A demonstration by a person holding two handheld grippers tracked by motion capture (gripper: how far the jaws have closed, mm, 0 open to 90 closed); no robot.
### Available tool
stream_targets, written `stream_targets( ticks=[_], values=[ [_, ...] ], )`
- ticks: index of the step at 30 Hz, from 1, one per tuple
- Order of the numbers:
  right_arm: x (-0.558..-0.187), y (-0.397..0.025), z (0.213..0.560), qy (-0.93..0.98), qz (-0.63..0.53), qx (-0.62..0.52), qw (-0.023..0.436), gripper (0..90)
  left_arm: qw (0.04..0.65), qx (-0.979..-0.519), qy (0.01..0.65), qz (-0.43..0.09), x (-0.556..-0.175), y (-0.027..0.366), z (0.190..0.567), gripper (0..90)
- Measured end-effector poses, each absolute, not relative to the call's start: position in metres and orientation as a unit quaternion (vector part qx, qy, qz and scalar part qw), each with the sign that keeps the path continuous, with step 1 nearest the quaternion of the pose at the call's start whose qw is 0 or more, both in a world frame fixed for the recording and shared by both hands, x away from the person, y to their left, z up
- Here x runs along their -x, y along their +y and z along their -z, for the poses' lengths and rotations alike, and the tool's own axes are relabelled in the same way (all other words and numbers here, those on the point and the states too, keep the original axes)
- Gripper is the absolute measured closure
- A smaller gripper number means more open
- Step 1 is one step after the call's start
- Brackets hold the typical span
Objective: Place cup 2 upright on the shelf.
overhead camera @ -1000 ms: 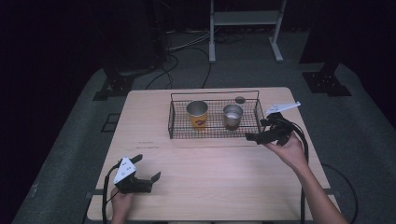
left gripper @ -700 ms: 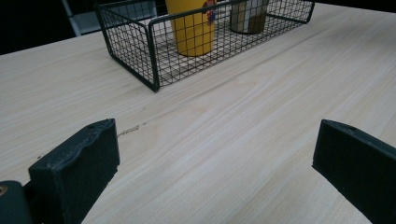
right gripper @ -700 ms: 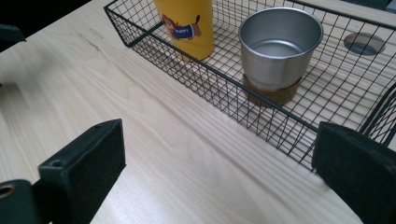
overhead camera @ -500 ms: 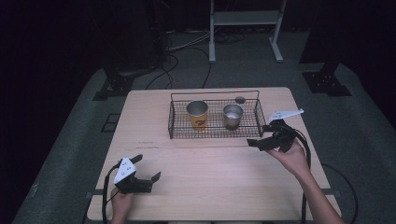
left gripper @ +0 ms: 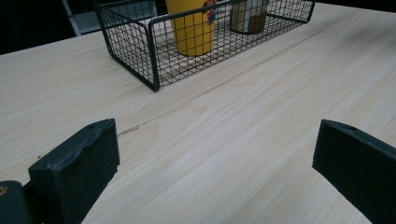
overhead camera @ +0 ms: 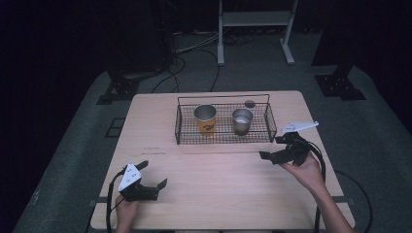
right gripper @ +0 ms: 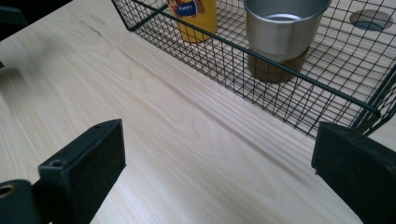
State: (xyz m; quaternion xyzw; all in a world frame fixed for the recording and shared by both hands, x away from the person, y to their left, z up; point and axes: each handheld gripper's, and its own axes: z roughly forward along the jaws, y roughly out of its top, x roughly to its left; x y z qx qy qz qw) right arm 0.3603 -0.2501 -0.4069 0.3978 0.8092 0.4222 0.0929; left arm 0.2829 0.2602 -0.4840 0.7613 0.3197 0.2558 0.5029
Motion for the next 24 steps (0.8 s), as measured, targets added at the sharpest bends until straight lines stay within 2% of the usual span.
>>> stream_targets(
  ticks=[18,24],
  values=[
    [-0.335,-0.258,0.423,0.802,-0.428,-0.404,0.101,2.0,0.502,-0.761,0.321,-0.256,-0.283,0.26,0.484,0.0],
    [-0.317,-0.259,0.432,0.79,-0.442,-0.409,0.117,2.0,0.501,-0.762,0.322,-0.256,-0.283,0.26,0.484,0.0]
  ],
)
